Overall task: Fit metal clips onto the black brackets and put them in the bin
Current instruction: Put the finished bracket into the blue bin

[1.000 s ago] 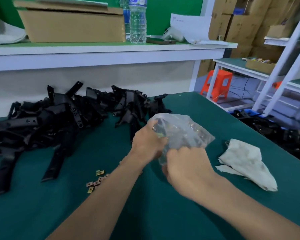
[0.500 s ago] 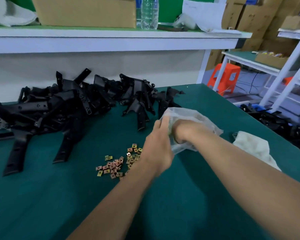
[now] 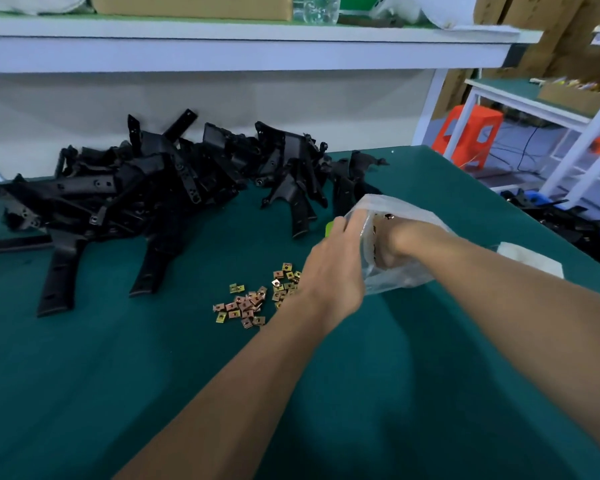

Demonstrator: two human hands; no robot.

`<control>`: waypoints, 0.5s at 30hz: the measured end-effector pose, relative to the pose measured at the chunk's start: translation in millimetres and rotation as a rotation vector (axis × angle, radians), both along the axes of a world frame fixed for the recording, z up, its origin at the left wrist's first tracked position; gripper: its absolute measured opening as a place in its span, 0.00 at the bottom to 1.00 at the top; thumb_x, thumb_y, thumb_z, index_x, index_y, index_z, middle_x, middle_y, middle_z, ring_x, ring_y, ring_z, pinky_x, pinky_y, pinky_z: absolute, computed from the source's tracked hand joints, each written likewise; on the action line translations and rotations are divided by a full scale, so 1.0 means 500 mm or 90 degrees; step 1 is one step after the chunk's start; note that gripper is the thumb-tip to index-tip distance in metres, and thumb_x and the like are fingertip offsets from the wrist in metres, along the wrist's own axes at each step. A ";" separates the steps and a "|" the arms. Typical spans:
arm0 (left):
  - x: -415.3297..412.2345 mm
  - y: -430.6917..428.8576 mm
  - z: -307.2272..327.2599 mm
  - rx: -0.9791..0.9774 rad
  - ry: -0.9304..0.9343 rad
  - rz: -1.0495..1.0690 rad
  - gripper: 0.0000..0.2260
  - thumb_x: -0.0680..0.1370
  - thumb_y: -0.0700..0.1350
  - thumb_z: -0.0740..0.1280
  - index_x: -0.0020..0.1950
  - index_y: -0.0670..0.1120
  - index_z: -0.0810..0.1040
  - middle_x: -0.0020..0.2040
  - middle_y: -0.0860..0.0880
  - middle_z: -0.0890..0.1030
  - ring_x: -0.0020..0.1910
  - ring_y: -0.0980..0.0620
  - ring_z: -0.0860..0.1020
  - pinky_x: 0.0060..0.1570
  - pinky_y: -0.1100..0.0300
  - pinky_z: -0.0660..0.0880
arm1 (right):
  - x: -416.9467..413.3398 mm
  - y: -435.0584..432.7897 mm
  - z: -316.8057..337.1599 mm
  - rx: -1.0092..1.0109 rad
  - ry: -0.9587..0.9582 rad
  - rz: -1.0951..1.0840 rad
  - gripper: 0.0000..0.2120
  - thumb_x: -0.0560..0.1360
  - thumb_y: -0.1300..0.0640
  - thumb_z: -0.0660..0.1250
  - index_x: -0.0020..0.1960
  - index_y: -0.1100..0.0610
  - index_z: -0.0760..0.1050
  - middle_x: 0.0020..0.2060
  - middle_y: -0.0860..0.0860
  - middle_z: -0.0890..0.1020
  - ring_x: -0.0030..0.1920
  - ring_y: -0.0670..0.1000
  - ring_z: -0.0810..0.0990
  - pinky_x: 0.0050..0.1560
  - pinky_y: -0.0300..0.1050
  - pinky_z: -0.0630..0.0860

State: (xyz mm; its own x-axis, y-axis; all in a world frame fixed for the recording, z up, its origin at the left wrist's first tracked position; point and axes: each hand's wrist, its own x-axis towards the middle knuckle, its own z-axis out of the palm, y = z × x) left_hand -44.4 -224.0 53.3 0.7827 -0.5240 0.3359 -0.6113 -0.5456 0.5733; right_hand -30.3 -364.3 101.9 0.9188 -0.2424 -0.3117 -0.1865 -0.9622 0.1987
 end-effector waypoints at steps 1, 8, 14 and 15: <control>-0.001 0.001 -0.002 0.008 -0.002 0.003 0.40 0.64 0.25 0.66 0.69 0.53 0.63 0.48 0.53 0.66 0.34 0.54 0.68 0.33 0.56 0.62 | -0.007 0.011 -0.005 -0.032 -0.012 0.024 0.07 0.76 0.49 0.64 0.41 0.50 0.75 0.36 0.46 0.77 0.42 0.51 0.78 0.50 0.44 0.77; -0.006 0.022 -0.018 0.028 -0.043 0.016 0.36 0.66 0.26 0.66 0.68 0.51 0.64 0.49 0.51 0.68 0.33 0.53 0.68 0.29 0.59 0.59 | -0.019 0.042 -0.018 -0.018 0.014 0.037 0.08 0.78 0.60 0.67 0.42 0.51 0.73 0.37 0.48 0.75 0.32 0.47 0.71 0.37 0.40 0.69; 0.018 0.086 -0.019 -0.077 0.108 0.011 0.32 0.71 0.37 0.69 0.71 0.63 0.73 0.42 0.57 0.79 0.38 0.53 0.78 0.38 0.58 0.74 | -0.026 0.076 0.025 0.492 -0.005 -0.087 0.08 0.78 0.68 0.64 0.50 0.58 0.80 0.44 0.57 0.82 0.39 0.53 0.83 0.37 0.45 0.81; 0.025 0.111 -0.016 -0.182 0.213 0.021 0.28 0.70 0.38 0.68 0.66 0.62 0.79 0.40 0.57 0.82 0.37 0.56 0.79 0.38 0.60 0.75 | -0.028 0.093 0.029 0.597 -0.002 -0.104 0.10 0.78 0.69 0.63 0.49 0.58 0.79 0.43 0.58 0.80 0.33 0.51 0.82 0.31 0.42 0.79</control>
